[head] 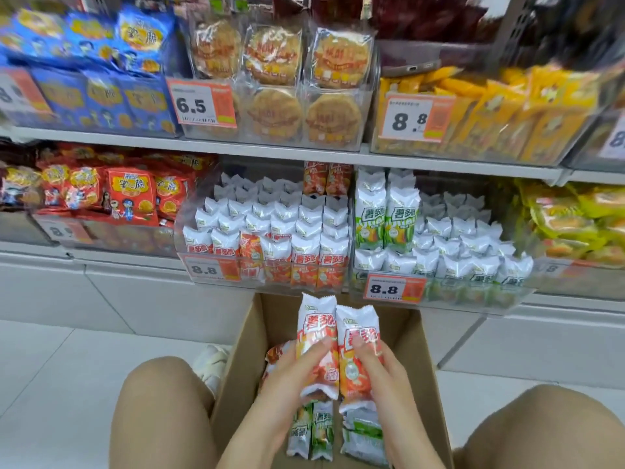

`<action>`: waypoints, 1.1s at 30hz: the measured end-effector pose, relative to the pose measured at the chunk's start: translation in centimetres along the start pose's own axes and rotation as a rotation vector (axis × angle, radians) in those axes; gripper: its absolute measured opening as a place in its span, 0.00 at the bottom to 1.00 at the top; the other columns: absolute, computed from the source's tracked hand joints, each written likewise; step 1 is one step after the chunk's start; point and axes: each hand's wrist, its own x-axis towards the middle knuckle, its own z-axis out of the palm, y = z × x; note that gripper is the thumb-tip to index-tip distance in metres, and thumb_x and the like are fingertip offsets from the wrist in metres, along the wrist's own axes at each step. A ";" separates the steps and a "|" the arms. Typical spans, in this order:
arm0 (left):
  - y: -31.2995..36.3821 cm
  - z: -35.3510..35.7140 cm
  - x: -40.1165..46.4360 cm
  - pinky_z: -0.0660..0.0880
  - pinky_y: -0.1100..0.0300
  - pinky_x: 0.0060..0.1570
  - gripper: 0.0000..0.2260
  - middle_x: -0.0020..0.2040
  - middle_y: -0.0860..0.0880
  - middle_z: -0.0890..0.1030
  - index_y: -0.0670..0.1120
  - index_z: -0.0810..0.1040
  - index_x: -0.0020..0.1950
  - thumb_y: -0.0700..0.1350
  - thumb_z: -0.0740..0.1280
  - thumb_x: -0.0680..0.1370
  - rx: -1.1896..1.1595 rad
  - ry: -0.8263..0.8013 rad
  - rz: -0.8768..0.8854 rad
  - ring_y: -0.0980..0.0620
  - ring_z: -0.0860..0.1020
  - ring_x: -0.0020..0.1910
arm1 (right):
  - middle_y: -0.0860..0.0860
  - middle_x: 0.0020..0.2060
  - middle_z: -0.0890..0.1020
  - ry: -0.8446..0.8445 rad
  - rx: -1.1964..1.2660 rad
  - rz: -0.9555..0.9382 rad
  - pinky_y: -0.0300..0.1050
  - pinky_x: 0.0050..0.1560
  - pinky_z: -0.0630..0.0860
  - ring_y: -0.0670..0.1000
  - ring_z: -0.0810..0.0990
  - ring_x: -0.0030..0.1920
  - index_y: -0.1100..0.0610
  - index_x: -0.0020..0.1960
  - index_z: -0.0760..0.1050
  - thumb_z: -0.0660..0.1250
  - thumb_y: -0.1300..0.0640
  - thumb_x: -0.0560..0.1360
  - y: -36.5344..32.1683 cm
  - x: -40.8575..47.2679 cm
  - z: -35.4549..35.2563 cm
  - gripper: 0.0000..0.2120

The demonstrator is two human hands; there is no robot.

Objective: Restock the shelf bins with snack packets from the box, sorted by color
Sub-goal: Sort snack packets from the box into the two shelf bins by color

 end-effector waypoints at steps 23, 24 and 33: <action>16.7 -6.3 21.1 0.74 0.56 0.47 0.15 0.46 0.50 0.83 0.46 0.81 0.49 0.58 0.66 0.77 0.553 0.338 0.450 0.52 0.80 0.46 | 0.57 0.67 0.71 0.329 -0.891 -0.489 0.49 0.55 0.70 0.58 0.75 0.61 0.52 0.78 0.43 0.58 0.46 0.79 -12.0 21.5 9.2 0.35; 16.7 -6.2 22.0 0.74 0.55 0.46 0.16 0.46 0.48 0.83 0.45 0.80 0.50 0.57 0.66 0.77 0.556 0.343 0.475 0.50 0.80 0.46 | 0.58 0.67 0.71 0.357 -0.932 -0.501 0.47 0.51 0.68 0.59 0.75 0.60 0.52 0.78 0.44 0.58 0.47 0.79 -12.0 22.0 9.3 0.34; 17.7 -5.0 25.8 0.72 0.58 0.47 0.15 0.50 0.48 0.81 0.44 0.77 0.57 0.53 0.66 0.78 0.577 0.367 0.619 0.49 0.78 0.49 | 0.62 0.60 0.70 0.576 -0.886 -0.586 0.50 0.51 0.65 0.62 0.71 0.58 0.64 0.68 0.61 0.56 0.56 0.80 -12.5 26.5 10.7 0.20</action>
